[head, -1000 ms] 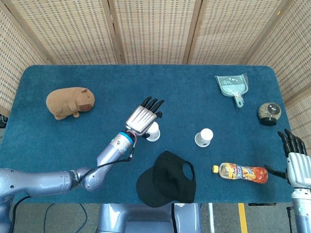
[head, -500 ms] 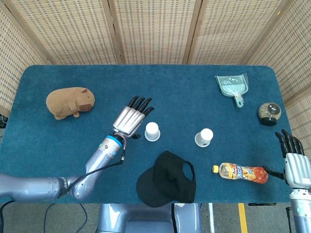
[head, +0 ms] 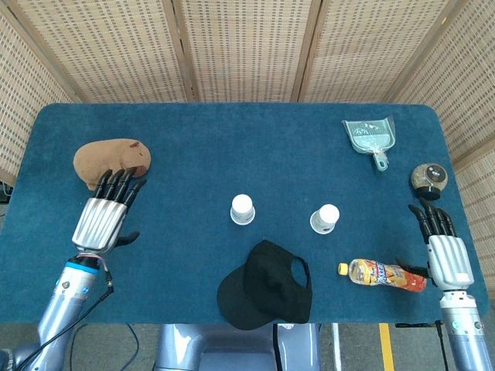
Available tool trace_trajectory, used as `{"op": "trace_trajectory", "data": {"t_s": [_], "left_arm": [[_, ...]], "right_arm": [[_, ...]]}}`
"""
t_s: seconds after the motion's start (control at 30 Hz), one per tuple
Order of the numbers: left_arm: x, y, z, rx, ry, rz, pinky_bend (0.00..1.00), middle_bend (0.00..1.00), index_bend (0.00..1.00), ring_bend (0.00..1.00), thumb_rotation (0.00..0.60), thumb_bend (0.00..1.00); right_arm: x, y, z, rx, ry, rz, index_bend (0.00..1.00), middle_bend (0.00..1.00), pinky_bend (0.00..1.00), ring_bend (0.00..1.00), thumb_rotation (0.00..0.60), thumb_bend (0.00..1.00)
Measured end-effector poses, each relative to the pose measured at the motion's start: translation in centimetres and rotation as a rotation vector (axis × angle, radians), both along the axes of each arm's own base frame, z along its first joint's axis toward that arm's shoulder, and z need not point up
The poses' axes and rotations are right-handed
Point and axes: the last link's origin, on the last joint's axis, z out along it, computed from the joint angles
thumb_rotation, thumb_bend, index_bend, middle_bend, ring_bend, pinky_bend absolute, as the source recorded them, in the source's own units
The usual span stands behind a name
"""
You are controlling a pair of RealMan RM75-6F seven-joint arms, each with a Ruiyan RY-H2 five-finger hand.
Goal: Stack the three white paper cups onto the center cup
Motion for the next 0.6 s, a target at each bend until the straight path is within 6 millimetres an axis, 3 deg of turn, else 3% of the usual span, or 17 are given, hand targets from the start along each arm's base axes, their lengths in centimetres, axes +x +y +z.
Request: {"op": "trace_trajectory", "data": {"t_s": [0.13,0.33,0.6], "left_arm": [[-3.2,-3.2,1.5,0.048,-0.027,0.045,0.00,0.00,0.11,0.00,0.600,0.10],[-6.9,-6.3,2.1,0.069,-0.009,0.133,0.00,0.00,0.11,0.00,0.600,0.10],[-7.9,-6.8,2.0,0.050,-0.030,0.139,0.00,0.00,0.11,0.00,0.600,0.10]], "right_arm": [[1.8,-1.5,-0.7,0.038,0.012,0.032,0.16,0.00,0.00,0.00,0.600,0.12],[4.3,-3.8,-1.4,0.088,0.038,0.069,0.19,0.00,0.00,0.00,0.600,0.14],[7.9,-6.9,-3.1,0.184,0.102,0.101,0.25,0.00,0.00,0.00,0.600,0.17]]}}
